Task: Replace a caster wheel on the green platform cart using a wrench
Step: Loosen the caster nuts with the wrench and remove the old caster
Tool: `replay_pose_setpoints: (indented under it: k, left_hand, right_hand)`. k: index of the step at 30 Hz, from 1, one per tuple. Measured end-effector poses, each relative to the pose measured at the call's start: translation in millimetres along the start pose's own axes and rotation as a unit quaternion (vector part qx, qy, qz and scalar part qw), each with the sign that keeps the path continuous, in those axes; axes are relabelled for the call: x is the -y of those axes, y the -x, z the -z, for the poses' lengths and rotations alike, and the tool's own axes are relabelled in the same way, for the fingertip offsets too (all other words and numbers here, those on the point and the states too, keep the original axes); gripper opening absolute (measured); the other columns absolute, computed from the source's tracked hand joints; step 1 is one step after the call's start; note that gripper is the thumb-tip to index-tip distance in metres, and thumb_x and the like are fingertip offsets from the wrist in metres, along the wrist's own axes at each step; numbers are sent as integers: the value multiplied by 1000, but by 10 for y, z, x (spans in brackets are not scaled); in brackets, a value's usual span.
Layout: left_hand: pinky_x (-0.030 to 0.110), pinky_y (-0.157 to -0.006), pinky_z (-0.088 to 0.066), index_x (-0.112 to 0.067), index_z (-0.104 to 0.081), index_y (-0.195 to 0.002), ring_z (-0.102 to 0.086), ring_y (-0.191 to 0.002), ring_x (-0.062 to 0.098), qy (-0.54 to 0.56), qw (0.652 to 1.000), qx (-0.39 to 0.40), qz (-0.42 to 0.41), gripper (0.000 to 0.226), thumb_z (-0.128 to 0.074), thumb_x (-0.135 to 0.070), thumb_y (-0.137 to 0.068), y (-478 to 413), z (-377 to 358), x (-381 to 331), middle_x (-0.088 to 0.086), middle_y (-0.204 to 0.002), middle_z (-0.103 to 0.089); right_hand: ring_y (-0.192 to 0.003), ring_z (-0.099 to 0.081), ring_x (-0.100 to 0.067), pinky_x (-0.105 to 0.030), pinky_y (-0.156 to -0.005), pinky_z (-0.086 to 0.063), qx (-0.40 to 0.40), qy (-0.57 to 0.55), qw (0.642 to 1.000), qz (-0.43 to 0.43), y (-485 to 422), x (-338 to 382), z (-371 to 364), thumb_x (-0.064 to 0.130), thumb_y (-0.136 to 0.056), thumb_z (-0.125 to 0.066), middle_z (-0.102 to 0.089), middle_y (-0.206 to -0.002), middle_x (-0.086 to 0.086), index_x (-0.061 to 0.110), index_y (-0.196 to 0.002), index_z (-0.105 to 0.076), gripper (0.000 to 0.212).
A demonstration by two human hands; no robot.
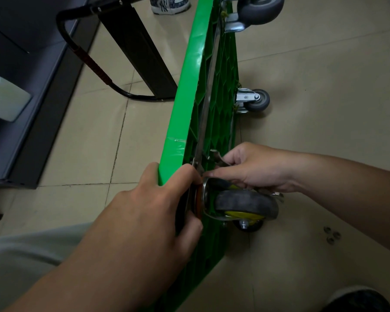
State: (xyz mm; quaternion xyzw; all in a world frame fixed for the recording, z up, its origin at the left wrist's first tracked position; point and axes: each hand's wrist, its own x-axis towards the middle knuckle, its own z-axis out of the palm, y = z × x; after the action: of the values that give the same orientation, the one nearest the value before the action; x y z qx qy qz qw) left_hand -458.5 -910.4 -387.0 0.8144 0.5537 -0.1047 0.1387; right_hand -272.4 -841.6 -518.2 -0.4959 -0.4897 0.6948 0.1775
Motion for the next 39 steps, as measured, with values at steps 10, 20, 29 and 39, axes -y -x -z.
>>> replay_pose_setpoints:
  k: [10,20,29,39]
  left_hand:
    - [20,-54,-33,-61,-29,-117,-47,-64,9,7,999,-47,-1,36,-38,-62,-82,16,-61,67,-14,-101,-36]
    - [21,-55,-36,-61,-27,-117,-49,-66,9,7,1000,-23,9,37,-38,-62,-82,10,-35,59,-14,-103,-36]
    - [24,-57,-38,-61,-27,-117,-49,-66,11,0,1000,-14,14,37,-38,-61,-82,1,-27,55,-13,-103,-36]
    - [24,-58,-37,-60,-29,-118,-46,-64,11,1,1000,-13,20,37,-37,-61,-82,5,-35,50,-13,-103,-38]
  right_hand:
    - [-49,-47,-4,-19,-46,-36,-24,5,1000,9,-18,-12,10,40,-78,-83,-60,-67,-4,-3,-89,-73,45]
    - [-47,-39,-5,-18,-47,-31,-3,-17,1000,11,25,46,30,33,-83,-81,-48,-55,5,17,-72,-71,22]
    - [-50,-34,-10,-24,-49,-24,-12,-66,998,15,9,50,24,26,-83,-80,-46,-61,-3,8,-85,-73,19]
    - [-61,-52,-11,-22,-52,-37,-35,-59,998,11,-23,30,-12,22,-78,-84,-62,-70,-2,14,-92,-73,19]
